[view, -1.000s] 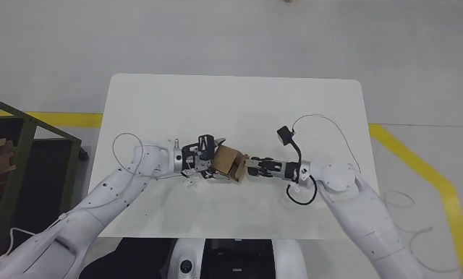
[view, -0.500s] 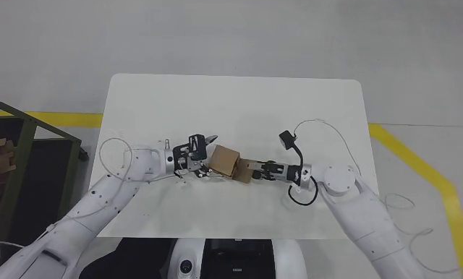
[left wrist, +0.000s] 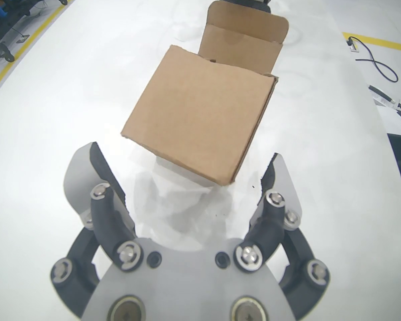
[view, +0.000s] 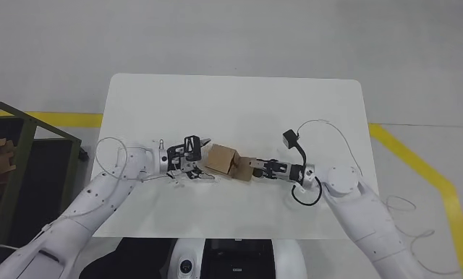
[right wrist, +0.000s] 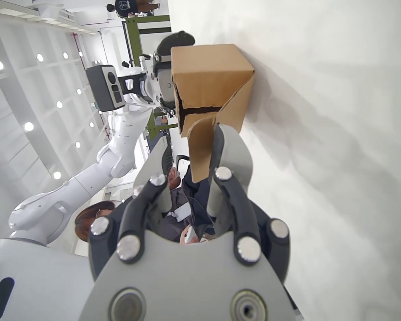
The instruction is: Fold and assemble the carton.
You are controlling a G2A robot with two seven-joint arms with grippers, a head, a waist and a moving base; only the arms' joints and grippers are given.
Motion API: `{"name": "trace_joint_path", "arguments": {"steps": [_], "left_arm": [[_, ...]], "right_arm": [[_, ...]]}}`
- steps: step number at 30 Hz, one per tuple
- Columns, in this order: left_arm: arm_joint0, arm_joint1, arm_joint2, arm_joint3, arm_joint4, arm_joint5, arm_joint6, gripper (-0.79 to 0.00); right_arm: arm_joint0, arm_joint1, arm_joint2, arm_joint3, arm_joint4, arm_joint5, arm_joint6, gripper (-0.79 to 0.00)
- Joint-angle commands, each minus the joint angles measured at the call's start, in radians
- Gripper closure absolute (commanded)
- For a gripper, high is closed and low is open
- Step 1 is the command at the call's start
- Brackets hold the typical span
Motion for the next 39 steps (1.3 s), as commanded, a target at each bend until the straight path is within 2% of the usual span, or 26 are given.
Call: {"name": "trace_joint_path", "arguments": {"steps": [1,7,13,21,25,29,39], "left_arm": [[-0.031,-0.014,0.030,0.029,-0.001,0.000,0.000,-0.785],[-0.095,-0.048,0.090,0.102,-0.003,-0.011,0.016,-0.785],[-0.123,-0.066,0.124,0.135,0.013,-0.016,0.049,-0.785],[-0.124,-0.071,0.129,0.138,0.033,-0.009,0.073,-0.785],[-0.123,-0.073,0.127,0.139,0.034,-0.007,0.072,-0.785],[-0.121,-0.074,0.125,0.137,0.035,-0.007,0.068,-0.785],[-0.113,-0.075,0.117,0.126,0.035,-0.006,0.058,-0.785]], "right_arm": [[0.004,-0.001,-0.003,0.007,0.005,-0.004,0.003,-0.215],[0.021,-0.006,-0.015,0.031,0.027,-0.018,0.006,-0.219],[0.036,-0.011,-0.025,0.045,0.054,-0.053,0.010,-0.234],[0.054,-0.019,-0.045,0.075,0.099,-0.088,0.031,-0.234],[0.067,-0.026,-0.062,0.102,0.118,-0.098,0.039,-0.182],[0.084,-0.032,-0.080,0.126,0.118,-0.101,0.041,-0.095],[0.109,-0.039,-0.104,0.149,0.066,-0.072,0.008,-0.092]]}}
